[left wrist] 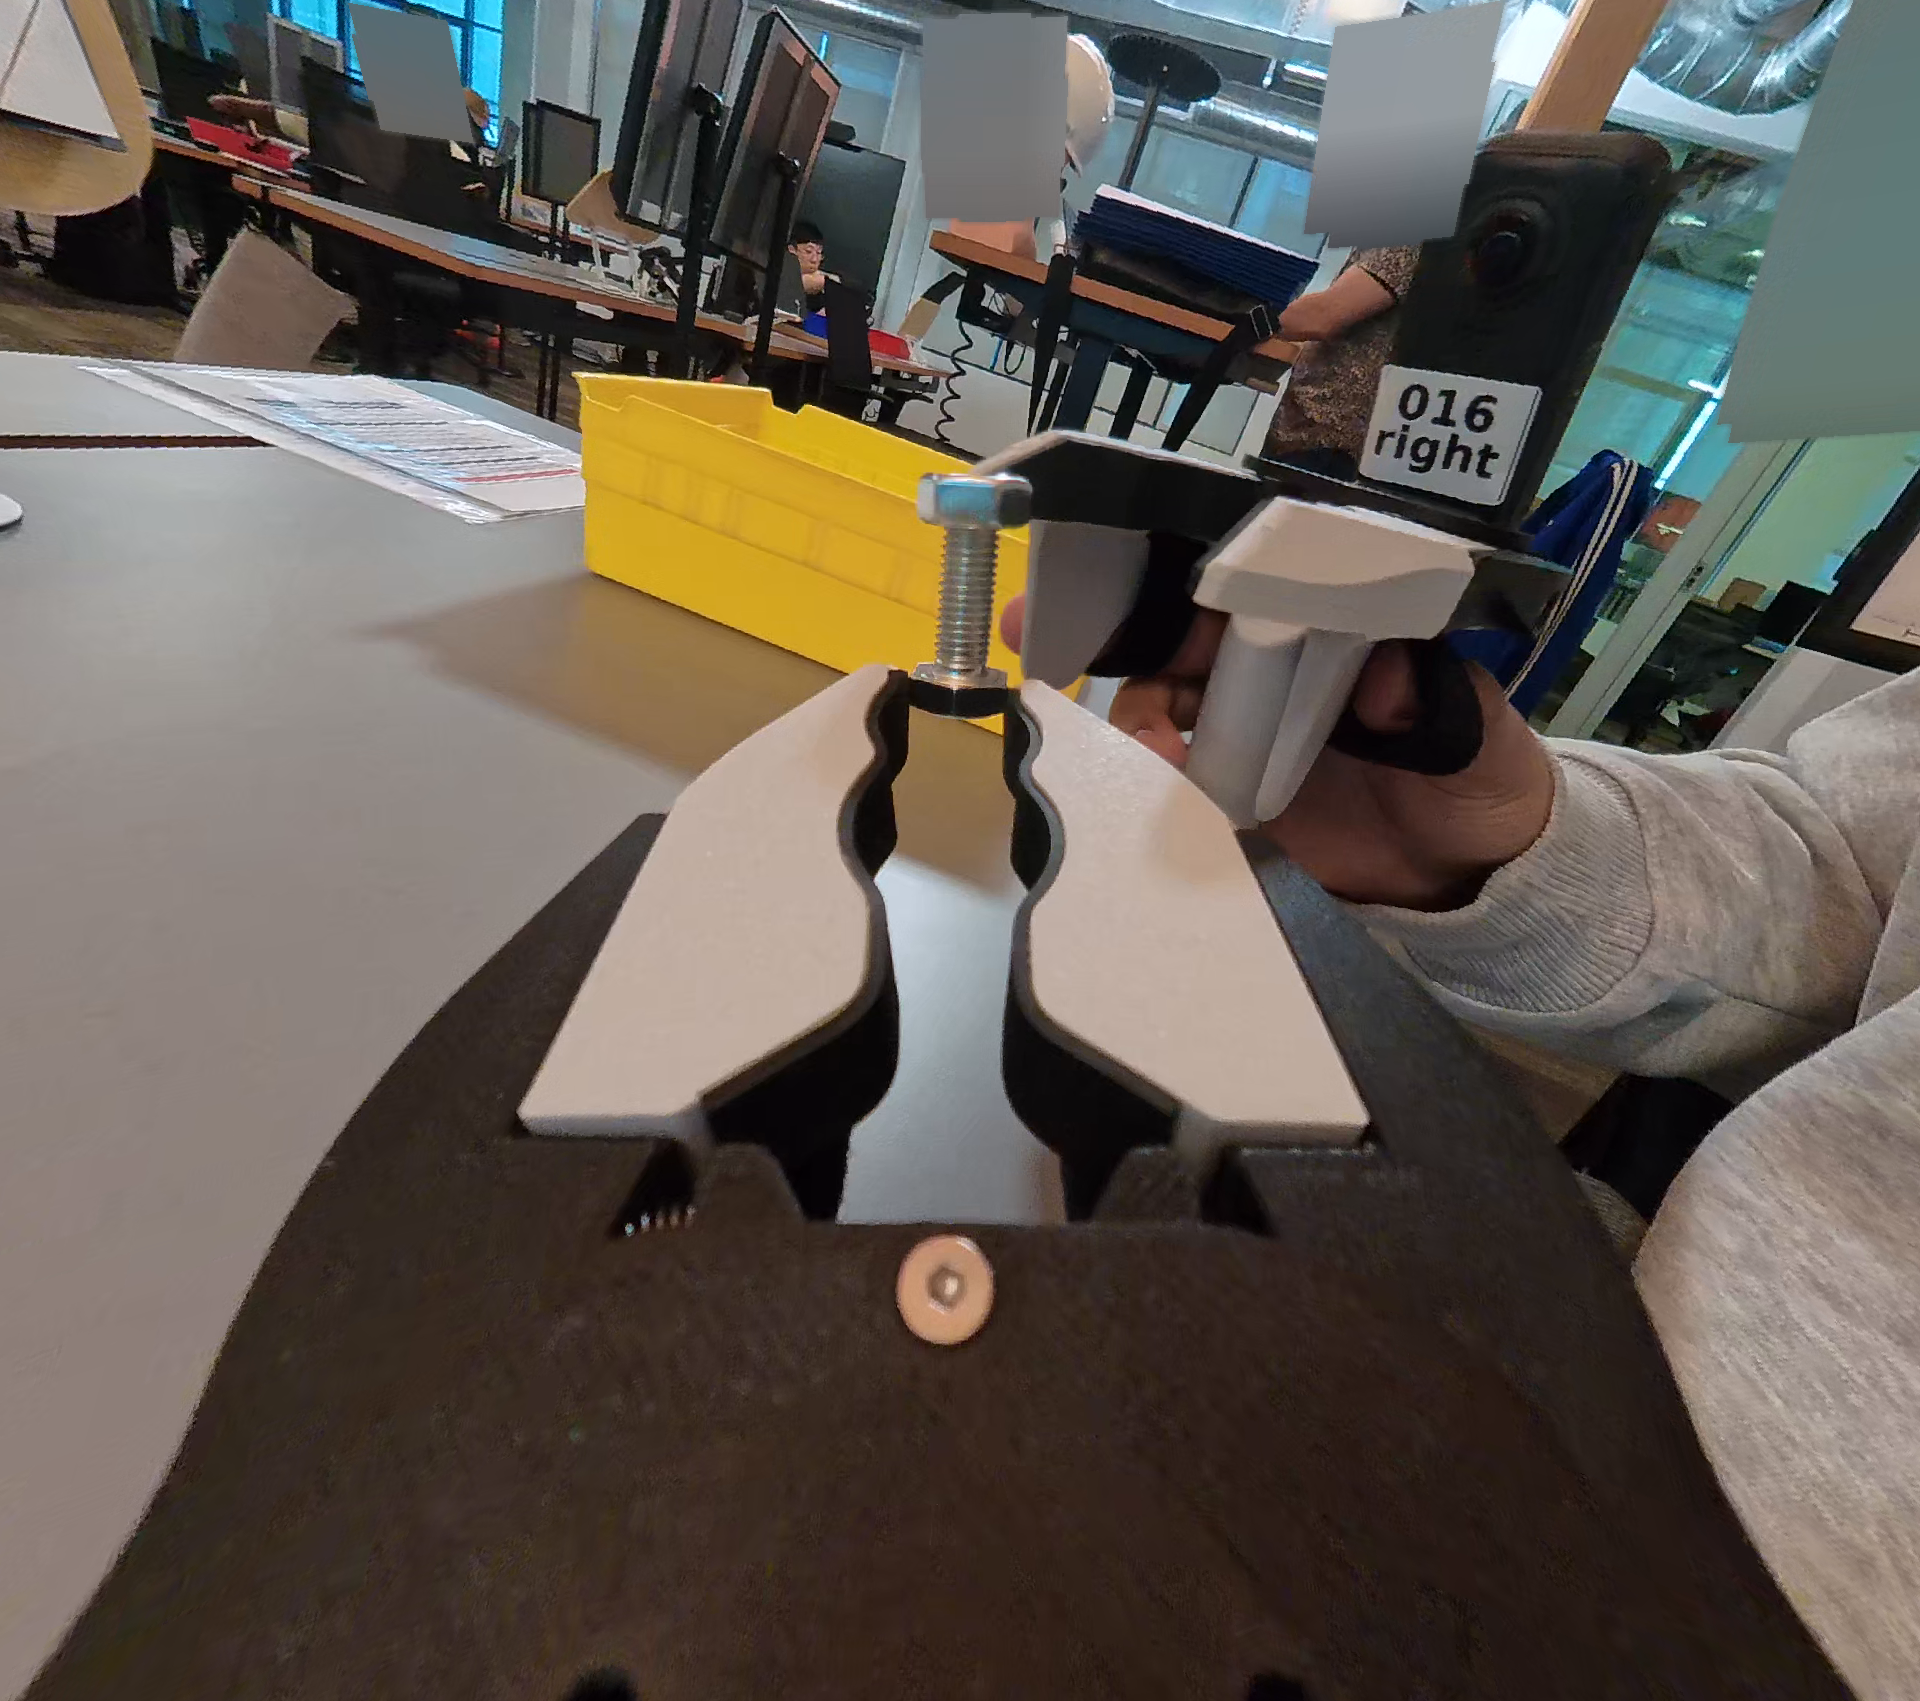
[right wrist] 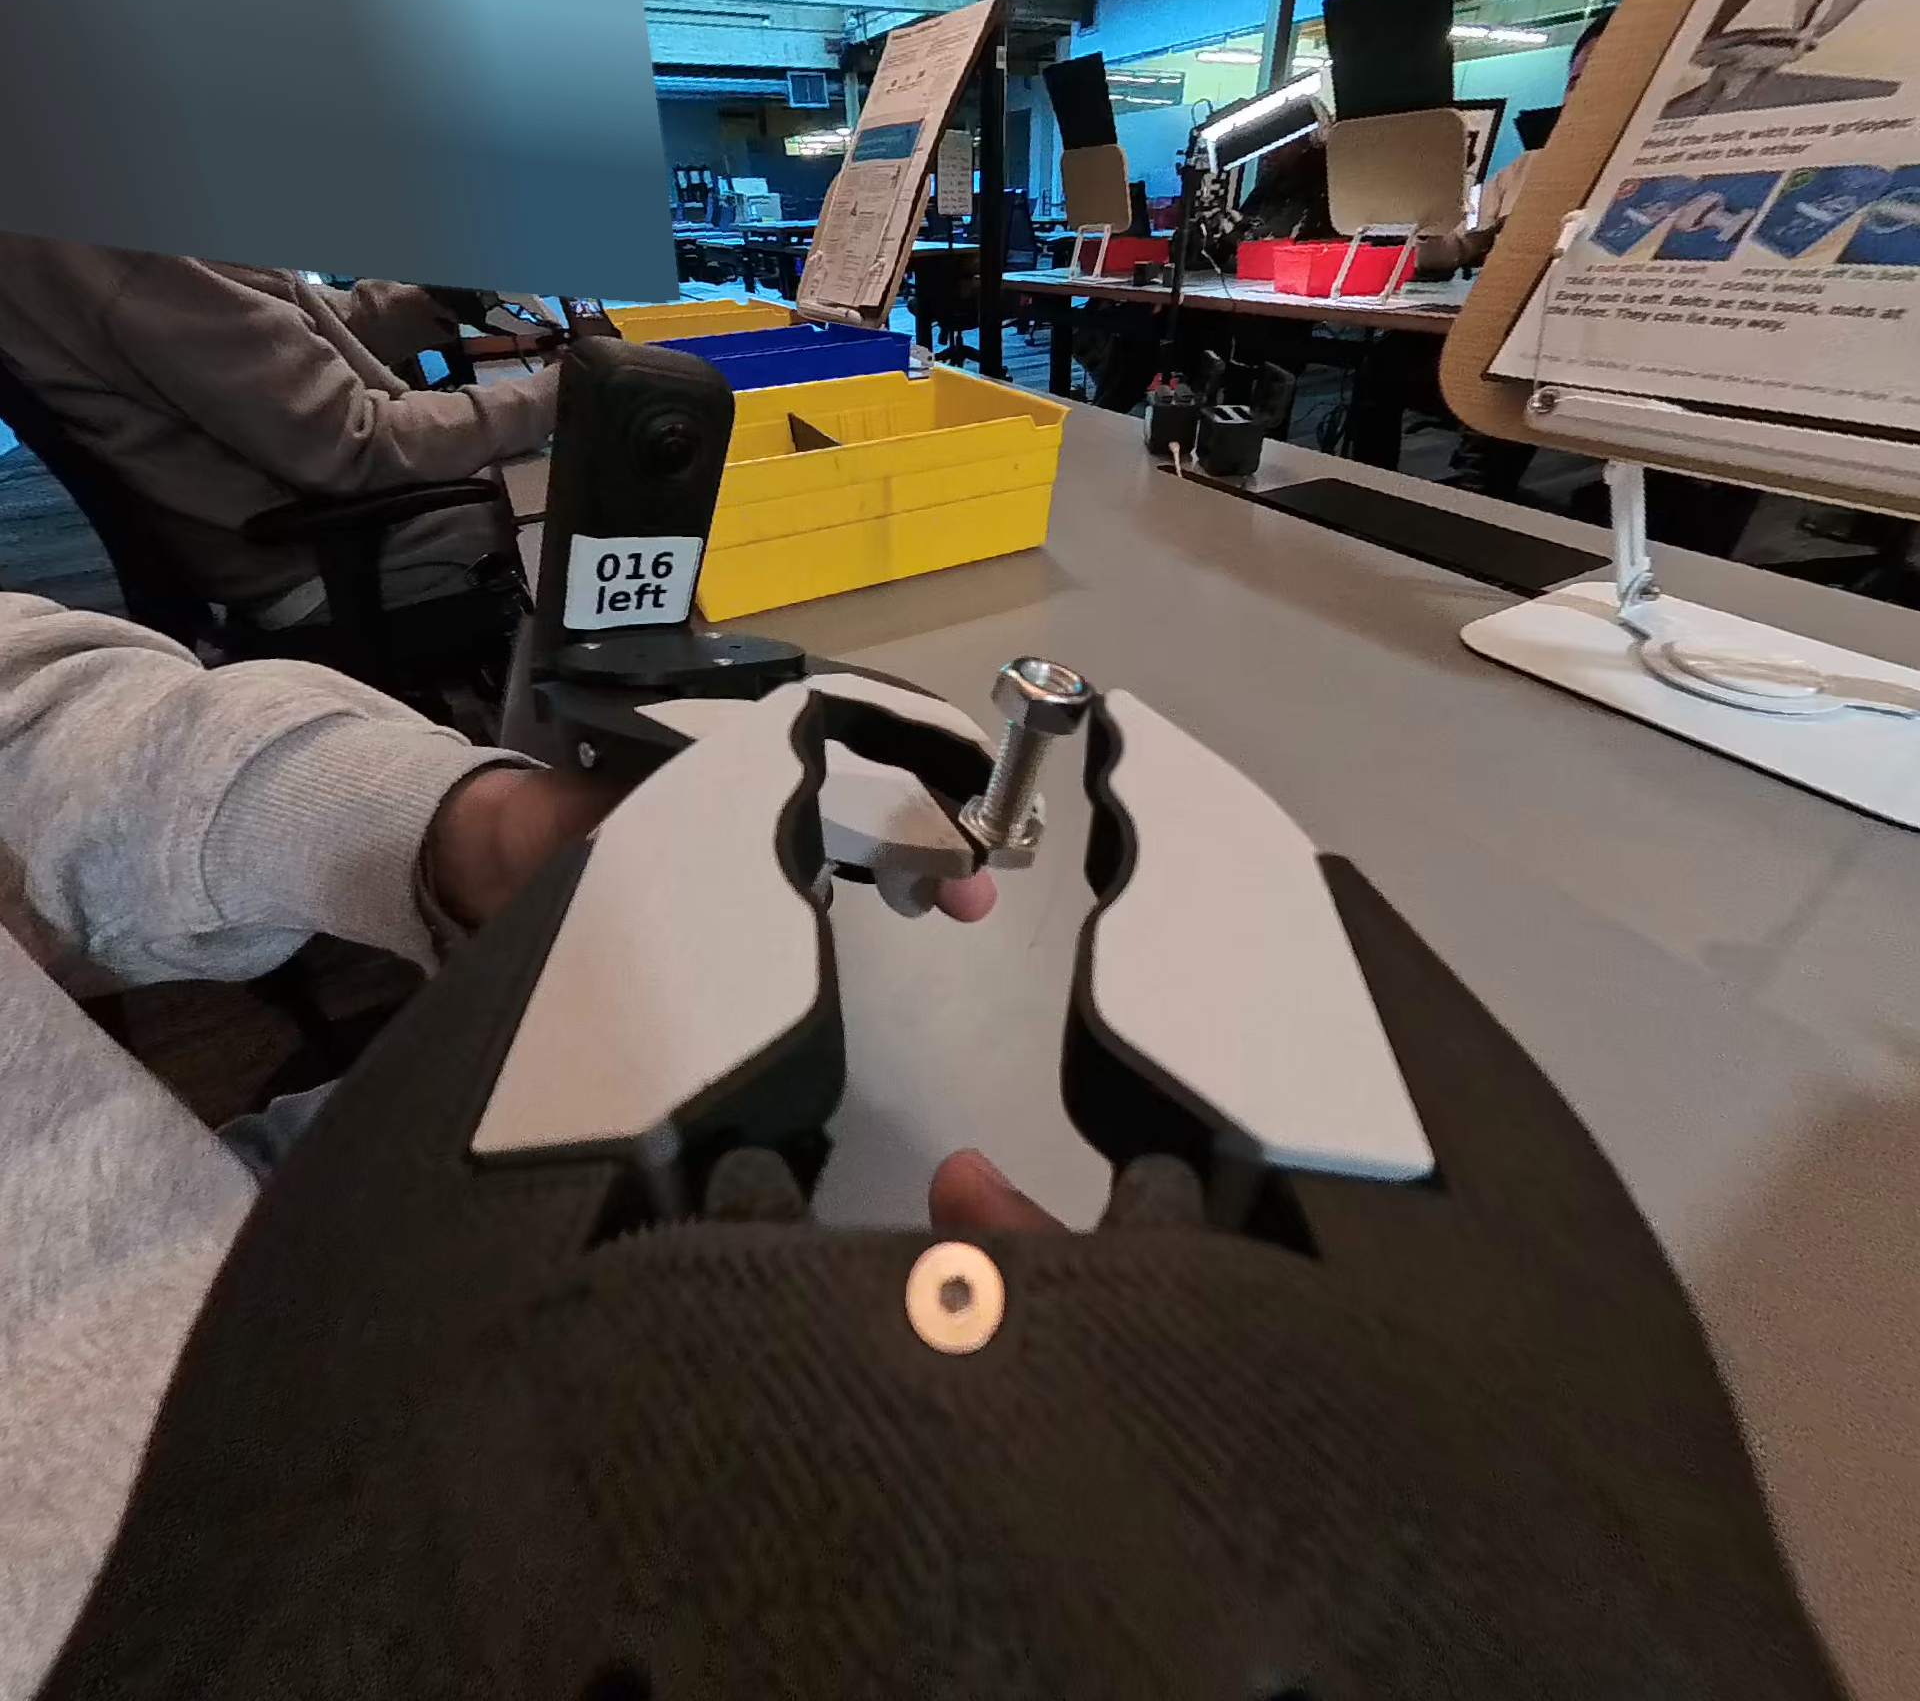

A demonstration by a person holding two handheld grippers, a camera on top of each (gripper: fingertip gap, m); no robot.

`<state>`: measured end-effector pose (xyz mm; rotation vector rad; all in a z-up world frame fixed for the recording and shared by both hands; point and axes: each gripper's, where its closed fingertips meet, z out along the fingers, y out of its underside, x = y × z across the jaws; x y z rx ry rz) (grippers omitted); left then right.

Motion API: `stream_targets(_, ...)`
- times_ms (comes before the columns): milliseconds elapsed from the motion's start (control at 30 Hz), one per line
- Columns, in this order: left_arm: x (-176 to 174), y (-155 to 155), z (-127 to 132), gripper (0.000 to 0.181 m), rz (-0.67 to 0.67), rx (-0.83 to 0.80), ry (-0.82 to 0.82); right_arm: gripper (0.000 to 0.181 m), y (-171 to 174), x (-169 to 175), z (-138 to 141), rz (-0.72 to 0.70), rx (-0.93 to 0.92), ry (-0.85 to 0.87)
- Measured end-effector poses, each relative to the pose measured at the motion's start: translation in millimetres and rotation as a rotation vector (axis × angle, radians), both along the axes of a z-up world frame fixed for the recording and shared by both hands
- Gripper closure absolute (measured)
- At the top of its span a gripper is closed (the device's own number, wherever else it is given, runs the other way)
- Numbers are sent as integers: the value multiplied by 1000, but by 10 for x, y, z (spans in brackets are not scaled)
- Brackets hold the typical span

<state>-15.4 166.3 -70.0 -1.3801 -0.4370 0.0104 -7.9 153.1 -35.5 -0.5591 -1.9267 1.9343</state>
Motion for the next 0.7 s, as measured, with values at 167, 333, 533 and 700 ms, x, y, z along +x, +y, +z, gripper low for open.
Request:
stream_targets(167,-30,-25,8,162,7,16,-17,152,22,29,23,22,-14,-7)
stream_targets(333,-4,0,-1,163,-3,3,-7,141,61,-27,30,-10,-32,-8)
stream_targets(533,-27,-7,-16,163,6,-3,-17,137,11,-2,-7,8,-16,-15)
stream_targets(700,-20,0,-20,163,3,-7,-15,151,43,10,36,12,-30,-9)
